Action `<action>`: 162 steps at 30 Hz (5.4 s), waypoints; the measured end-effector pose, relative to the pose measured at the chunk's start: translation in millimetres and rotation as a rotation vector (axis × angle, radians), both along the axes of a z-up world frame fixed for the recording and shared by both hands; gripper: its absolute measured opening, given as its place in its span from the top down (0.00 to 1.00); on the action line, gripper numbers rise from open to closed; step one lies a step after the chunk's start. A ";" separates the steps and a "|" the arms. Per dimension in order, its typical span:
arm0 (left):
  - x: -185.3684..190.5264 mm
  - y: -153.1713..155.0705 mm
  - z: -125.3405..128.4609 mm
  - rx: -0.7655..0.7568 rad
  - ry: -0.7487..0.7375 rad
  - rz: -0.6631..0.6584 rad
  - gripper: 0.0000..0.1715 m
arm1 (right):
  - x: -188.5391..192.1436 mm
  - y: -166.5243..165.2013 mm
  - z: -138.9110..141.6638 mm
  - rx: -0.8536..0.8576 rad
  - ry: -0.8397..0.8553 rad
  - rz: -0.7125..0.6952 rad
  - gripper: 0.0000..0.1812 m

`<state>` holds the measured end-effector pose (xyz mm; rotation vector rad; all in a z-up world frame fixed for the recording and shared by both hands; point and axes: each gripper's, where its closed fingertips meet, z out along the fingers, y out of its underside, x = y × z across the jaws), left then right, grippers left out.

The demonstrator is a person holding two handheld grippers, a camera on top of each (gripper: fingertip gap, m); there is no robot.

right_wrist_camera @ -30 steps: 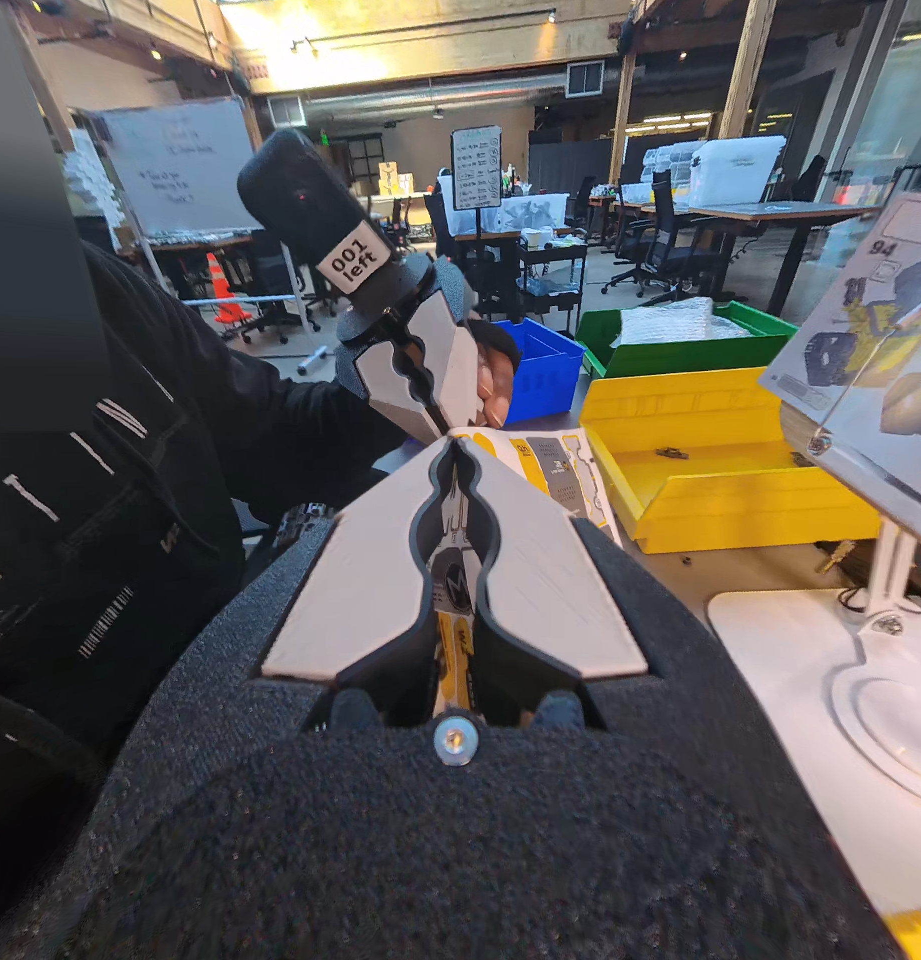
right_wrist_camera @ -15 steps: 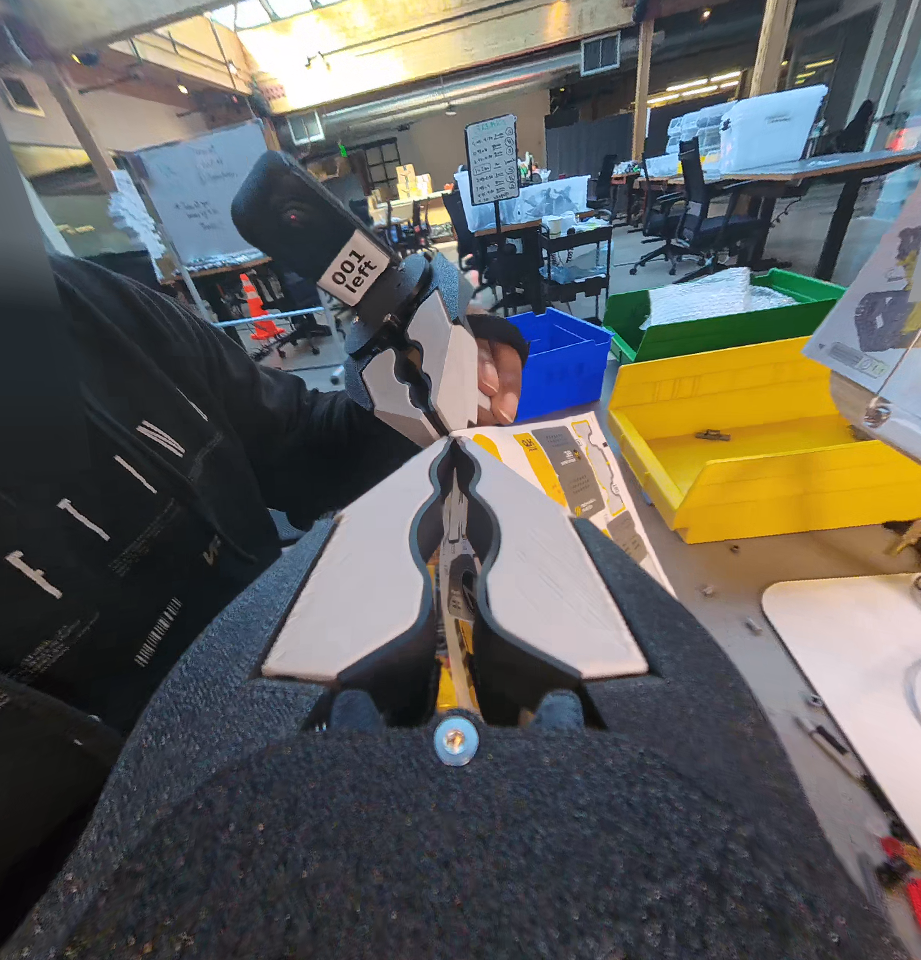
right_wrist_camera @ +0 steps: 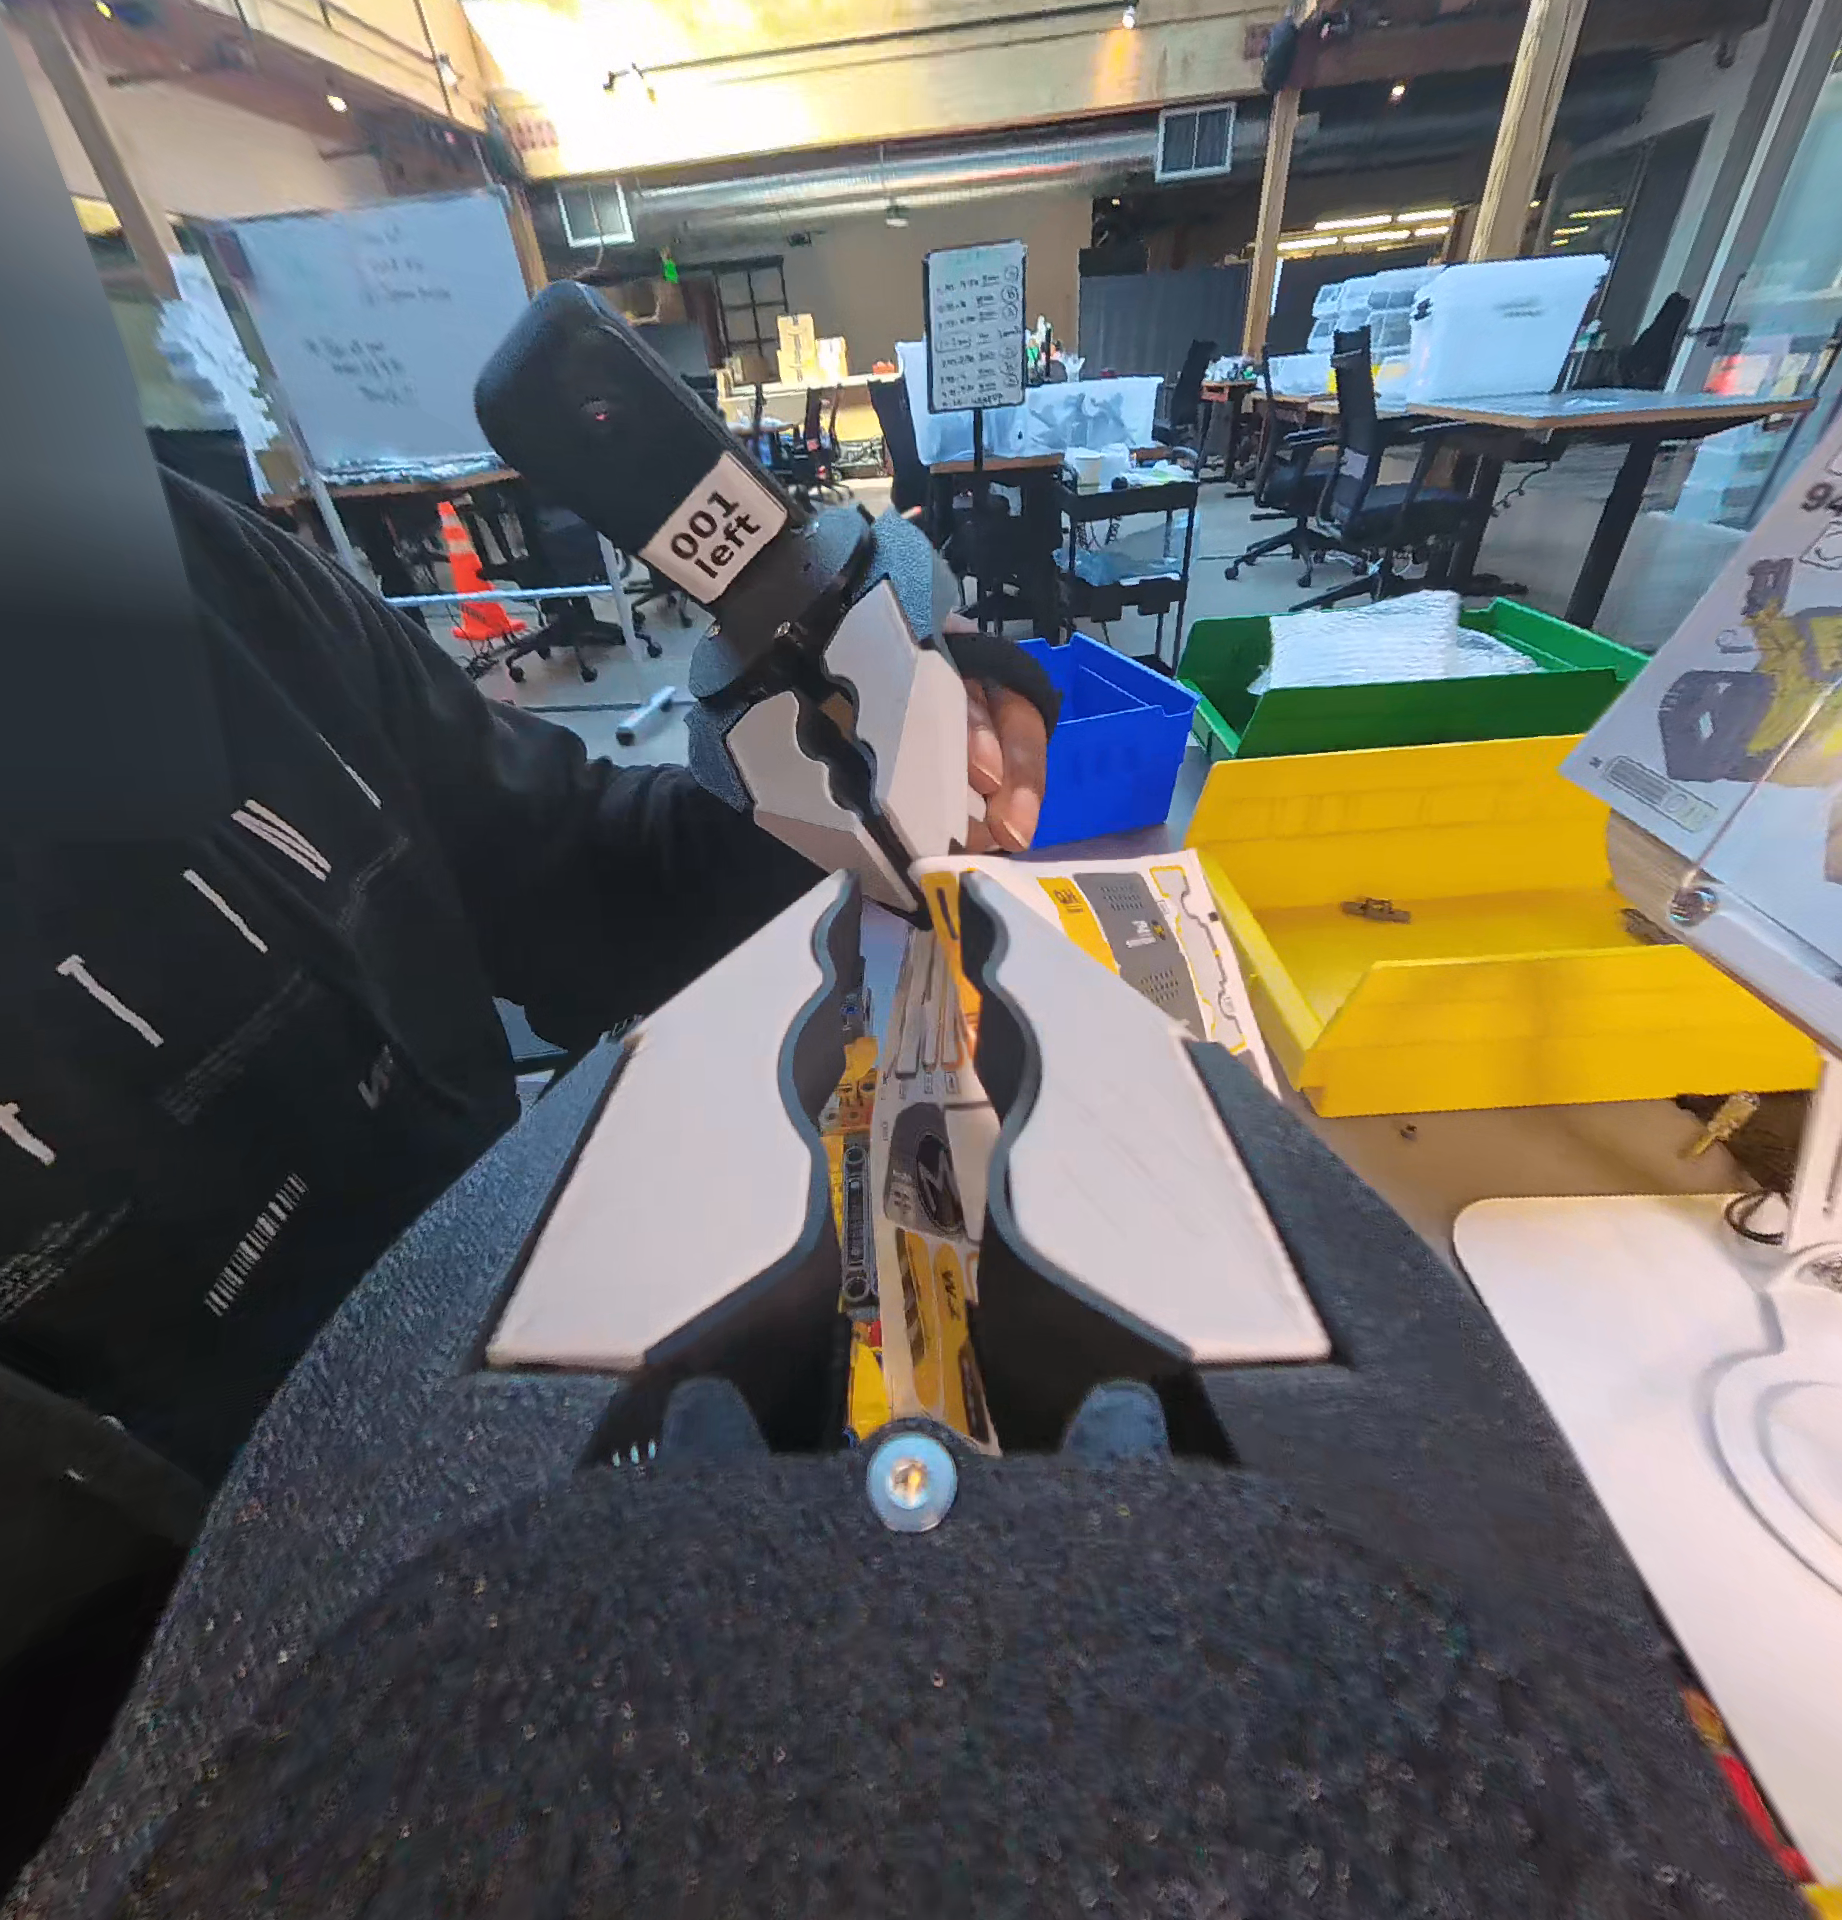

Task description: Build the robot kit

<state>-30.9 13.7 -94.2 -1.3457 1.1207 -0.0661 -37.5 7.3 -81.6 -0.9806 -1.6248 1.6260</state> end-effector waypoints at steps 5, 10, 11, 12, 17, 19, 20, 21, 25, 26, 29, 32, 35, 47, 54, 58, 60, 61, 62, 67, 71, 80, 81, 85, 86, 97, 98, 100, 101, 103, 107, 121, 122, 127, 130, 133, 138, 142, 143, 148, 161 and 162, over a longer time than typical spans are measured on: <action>2.6 -1.0 -0.8 0.005 0.009 -0.006 1.00 | -0.6 0.5 -2.1 -0.001 -0.011 -0.003 0.99; 2.9 -0.8 -0.4 0.018 0.014 -0.004 1.00 | 0.5 0.6 -1.6 -0.069 -0.032 0.026 1.00; 3.1 -0.9 0.0 0.024 0.015 -0.004 1.00 | 0.7 0.5 -0.9 -0.110 -0.043 0.042 1.00; 3.3 -1.0 0.4 0.031 0.018 -0.004 1.00 | 1.1 0.4 -0.5 -0.154 -0.052 0.062 1.00; 1.4 -1.1 3.4 0.060 0.023 0.003 1.00 | 4.5 5.3 7.3 -0.388 -0.076 0.150 1.00; 1.2 -0.9 3.5 0.065 0.029 0.007 1.00 | 2.3 5.6 2.0 -0.343 -0.085 0.126 1.00; 0.9 -0.7 3.4 0.067 0.032 0.009 1.00 | 2.8 3.7 3.2 -0.330 -0.078 0.129 1.00; 0.6 -0.5 3.2 0.066 0.033 0.010 1.00 | 3.4 2.7 6.0 -0.319 -0.062 0.130 1.00; 0.5 -0.6 3.1 0.070 0.038 0.010 1.00 | 2.9 1.6 4.6 -0.120 -0.017 0.047 0.92; 1.4 -1.1 3.0 0.071 0.039 0.006 1.00 | 3.2 0.1 3.5 -0.083 -0.021 0.040 0.90; 4.5 -2.5 2.1 0.078 0.042 -0.008 1.00 | 1.1 -1.5 -0.5 -0.017 -0.027 0.011 0.94; 5.8 -3.4 1.3 0.073 0.041 -0.017 1.00 | 1.6 -3.0 -2.9 -0.010 -0.037 0.020 0.98; 7.1 -3.7 2.5 0.066 0.015 -0.029 1.00 | 3.3 -3.2 -1.8 -0.042 -0.040 0.041 0.99; 7.7 -6.2 7.2 0.102 0.003 -0.046 1.00 | 6.0 -5.7 4.1 -0.325 -0.050 0.191 1.00; 8.7 -10.5 10.6 0.189 0.049 -0.053 1.00 | 7.3 -9.9 7.6 -0.460 -0.060 0.274 1.00; 9.0 -11.8 12.9 0.247 0.085 -0.043 1.00 | 7.8 -11.3 10.1 -0.481 -0.060 0.287 1.00; 8.9 -12.2 13.7 0.274 0.105 -0.035 1.00 | 7.8 -11.6 11.2 -0.491 -0.059 0.289 1.00; 8.8 -12.4 14.1 0.289 0.117 -0.031 1.00 | 7.8 -11.7 11.7 -0.498 -0.059 0.293 1.00; 8.9 -13.2 14.4 0.306 0.130 -0.029 1.00 | 8.1 -11.2 12.7 -0.509 -0.056 0.296 1.00; 8.2 -13.3 15.6 0.348 0.175 -0.006 1.00 | 8.1 -6.3 13.8 -0.458 -0.039 0.246 1.00; 2.5 -11.7 19.9 0.314 0.108 -0.007 1.00 | 9.8 0.3 26.0 -0.466 0.027 0.214 1.00; -29.0 3.5 34.4 0.085 -0.159 0.103 1.00 | 14.0 30.6 49.7 -0.354 0.218 -0.006 1.00; -43.4 6.5 39.2 0.078 -0.189 0.165 1.00 | 15.0 33.6 51.2 -0.306 0.228 -0.047 1.00; -127.5 -0.9 46.5 0.015 -0.442 0.430 1.00 | 20.7 42.4 57.2 -0.211 0.236 -0.133 1.00; -148.8 -9.8 40.9 0.006 -0.506 0.502 1.00 | 21.6 44.2 57.6 -0.202 0.233 -0.145 1.00; -215.0 -121.3 -176.5 -0.673 -0.665 1.141 0.98 | 17.5 35.2 53.0 -0.214 0.202 -0.107 1.00; -214.4 -128.4 -189.8 -0.763 -0.662 1.159 0.94 | 16.4 32.6 51.5 -0.207 0.193 -0.102 1.00; -222.1 -141.2 -204.5 -0.843 -0.601 1.229 0.84 | 15.1 28.8 49.8 -0.190 0.182 -0.098 1.00; -223.0 -145.0 -202.8 -0.843 -0.577 1.241 0.82 | 15.0 27.6 49.5 -0.183 0.178 -0.099 1.00; -218.5 -143.8 -180.4 -0.761 -0.578 1.224 0.79 | 16.3 27.1 50.4 -0.169 0.181 -0.104 1.00; -193.3 -110.8 -146.8 -0.618 -0.490 1.090 0.82 | 16.0 29.5 51.6 -0.190 0.188 -0.100 1.00; -146.2 -48.8 -72.6 -0.476 -0.517 0.713 0.87 | 5.4 22.2 36.2 -0.316 0.144 -0.007 1.00; -121.7 -43.9 -52.2 -0.468 -0.582 0.570 0.87 | 4.2 18.3 35.6 -0.351 0.143 0.023 1.00; -28.2 -31.5 -3.7 -0.525 -0.670 0.058 0.87 | 1.3 -2.4 37.7 -0.478 0.143 0.148 1.00; 3.1 -25.8 10.5 -0.510 -0.668 -0.082 0.87 | -0.7 -9.4 36.0 -0.506 0.135 0.182 1.00; 15.7 -20.8 17.8 -0.513 -0.669 -0.158 0.87 | 1.0 -14.0 36.4 -0.516 0.141 0.219 1.00; 15.2 -15.8 23.0 -0.498 -0.693 -0.181 0.93 | 1.6 -10.9 34.6 -0.494 0.151 0.210 1.00; 13.3 -13.3 20.5 -0.462 -0.640 -0.140 1.00 | 1.5 -5.6 33.9 -0.487 0.161 0.194 1.00; 12.9 -13.0 20.5 -0.452 -0.619 -0.129 1.00 | 0.9 -4.0 32.9 -0.478 0.161 0.183 1.00; 4.8 -1.1 16.6 -0.293 -0.413 0.014 1.00 | 0.3 3.1 31.8 -0.433 0.167 0.135 1.00; -60.8 22.5 22.7 0.434 0.159 0.535 1.00 | -20.7 34.0 8.5 -0.284 -0.014 -0.194 0.88; -64.0 22.2 23.3 0.485 0.200 0.564 1.00 | -25.7 27.7 4.7 -0.291 -0.032 -0.191 0.87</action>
